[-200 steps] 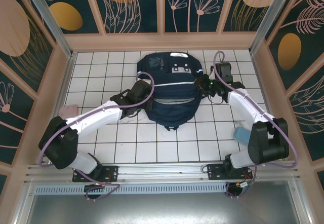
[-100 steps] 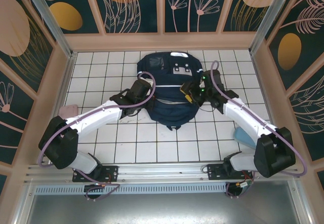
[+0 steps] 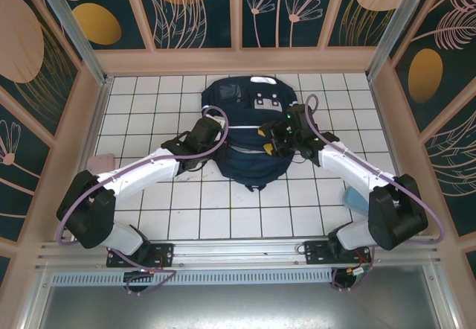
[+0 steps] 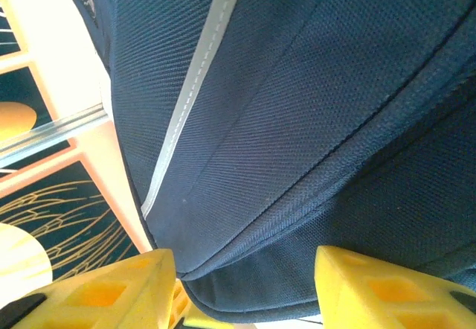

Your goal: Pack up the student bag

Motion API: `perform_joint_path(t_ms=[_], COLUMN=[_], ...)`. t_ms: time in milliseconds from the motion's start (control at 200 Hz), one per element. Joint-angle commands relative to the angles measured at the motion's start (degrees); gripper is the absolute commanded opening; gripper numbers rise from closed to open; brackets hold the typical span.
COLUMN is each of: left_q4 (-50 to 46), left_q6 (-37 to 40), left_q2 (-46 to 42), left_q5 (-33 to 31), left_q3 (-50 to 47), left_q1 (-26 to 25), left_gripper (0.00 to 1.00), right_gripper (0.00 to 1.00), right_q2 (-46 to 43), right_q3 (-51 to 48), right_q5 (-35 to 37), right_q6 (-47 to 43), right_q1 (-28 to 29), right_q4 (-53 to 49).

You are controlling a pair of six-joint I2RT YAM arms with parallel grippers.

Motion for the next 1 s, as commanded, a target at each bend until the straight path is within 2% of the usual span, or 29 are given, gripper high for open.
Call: perform_joint_path(t_ms=[0, 245, 345, 430, 511, 601, 776, 996], left_q4=[6.05, 2.74, 2.44, 1.07, -0.90, -1.96, -0.15, 1.94], left_q6=[0.81, -0.53, -1.16, -2.25, -2.83, -2.10, -1.12, -1.61], left_q2=[-1.54, 0.14, 0.00, -0.22, 0.02, 0.52, 2.44, 6.25], left_q5=[0.60, -4.24, -6.52, -11.18, -16.54, -19.44, -15.90, -9.46], left_q3=[0.15, 1.81, 1.52, 1.64, 2.23, 3.14, 4.50, 7.89], left_q1=[0.41, 0.37, 0.37, 0.37, 0.37, 0.70, 3.41, 6.89], left_gripper=[0.00, 0.00, 0.00, 0.00, 0.00, 0.00, 0.00, 0.00], right_gripper=[0.49, 0.34, 0.19, 0.09, 0.04, 0.01, 0.00, 0.00], right_q2=[1.66, 9.80, 11.70, 10.97, 8.90, 5.67, 1.60, 1.68], right_q3=[0.11, 6.74, 7.63, 7.28, 6.76, 5.01, 2.23, 2.66], right_q5=[1.15, 2.08, 2.14, 2.88, 4.74, 5.50, 5.16, 4.30], right_q6=[4.35, 5.81, 5.67, 4.79, 3.18, 0.96, -2.38, -5.53], right_q1=[0.37, 1.08, 1.08, 1.14, 1.08, 0.65, -0.08, -0.79], right_q4=[0.51, -7.07, -7.68, -8.17, -9.85, -10.84, -12.22, -11.32])
